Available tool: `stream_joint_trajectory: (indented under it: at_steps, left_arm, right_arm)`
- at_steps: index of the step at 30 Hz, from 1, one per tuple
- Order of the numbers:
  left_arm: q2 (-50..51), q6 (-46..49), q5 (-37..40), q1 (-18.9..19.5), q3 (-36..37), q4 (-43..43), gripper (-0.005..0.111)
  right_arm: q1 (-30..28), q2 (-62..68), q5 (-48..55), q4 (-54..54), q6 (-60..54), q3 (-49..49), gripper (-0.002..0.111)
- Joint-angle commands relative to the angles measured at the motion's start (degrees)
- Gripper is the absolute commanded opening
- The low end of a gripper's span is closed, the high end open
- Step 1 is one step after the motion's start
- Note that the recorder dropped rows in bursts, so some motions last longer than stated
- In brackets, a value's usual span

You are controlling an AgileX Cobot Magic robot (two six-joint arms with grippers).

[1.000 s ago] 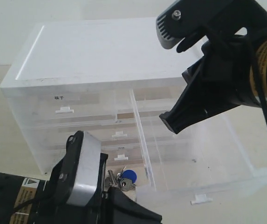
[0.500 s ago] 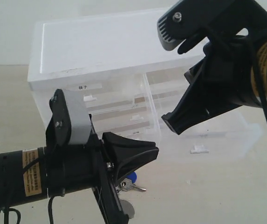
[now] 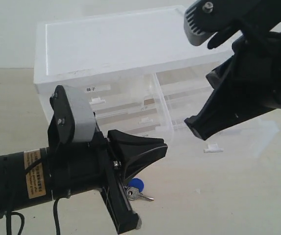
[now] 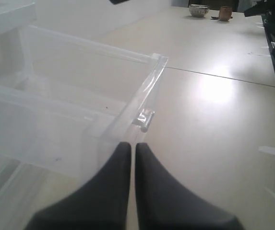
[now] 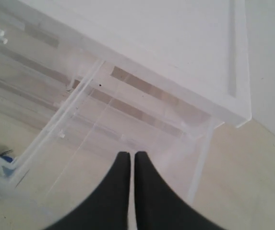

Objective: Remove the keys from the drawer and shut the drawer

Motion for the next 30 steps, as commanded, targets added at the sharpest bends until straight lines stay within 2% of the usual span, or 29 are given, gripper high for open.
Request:
stream_joint_trajectory:
  at_steps: [1,4,7,8,10,12,14,16,17,20,23,25,26,30]
  left_arm:
    - [-5.64,0.36,-0.59,-0.05,1.31,0.72,0.005]
    - [-12.83,1.23,-0.03,0.07,3.24,0.43,0.005]
    - [-20.73,4.26,5.10,0.07,3.69,-4.83,0.005]
    - [-23.47,6.37,7.40,0.07,3.69,-8.55,0.005]
    - [-27.97,15.44,11.89,0.07,3.69,-23.91,0.005]
    - [-31.76,31.16,13.96,0.07,3.69,-42.14,0.005]
    - [-34.27,46.35,12.87,0.07,3.69,-59.14,0.005]
    - [-35.21,53.26,8.36,0.07,3.69,-72.32,0.005]
    - [-35.21,54.74,5.56,0.34,3.69,-76.88,0.005]
    - [-35.21,54.52,4.62,3.78,3.48,-79.39,0.005]
    - [-34.62,48.32,7.08,9.76,3.48,-77.48,0.005]
    - [-33.56,43.36,9.76,14.08,3.22,-74.44,0.005]
    - [-32.67,39.83,12.32,16.59,2.48,-71.84,0.005]
    - [-27.26,26.09,25.99,25.83,-2.60,-55.35,0.005]
  right_arm:
    - [-0.01,-4.15,0.17,10.59,-15.80,0.20,0.000]
    - [-0.01,-5.37,-0.47,23.07,-38.01,0.20,0.001]
    - [-0.01,-4.87,4.30,29.63,-49.40,0.20,0.015]
    - [-0.01,-4.33,7.04,29.63,-51.03,0.20,0.022]
    - [-0.01,-3.31,12.23,25.38,-50.93,0.20,0.034]
    - [-0.01,-3.05,14.78,14.33,-42.60,0.20,0.039]
    - [-0.09,-3.41,14.65,-2.31,-21.60,0.20,0.039]
    - [-0.92,-4.00,16.19,-21.31,2.23,0.20,0.037]
    - [-2.10,-4.00,16.17,-26.48,8.35,-0.02,0.032]
    - [-8.56,-3.71,8.97,-27.70,14.81,-1.57,0.000]
    - [-19.03,-2.65,-1.08,-23.96,16.40,-2.24,0.001]
    - [-28.51,-1.62,-9.24,-19.19,16.62,-2.24,0.001]
    - [-34.54,-1.04,-14.09,-15.52,14.94,-2.24,0.001]
    - [-49.67,2.31,-31.89,8.14,-0.38,-2.24,0.001]
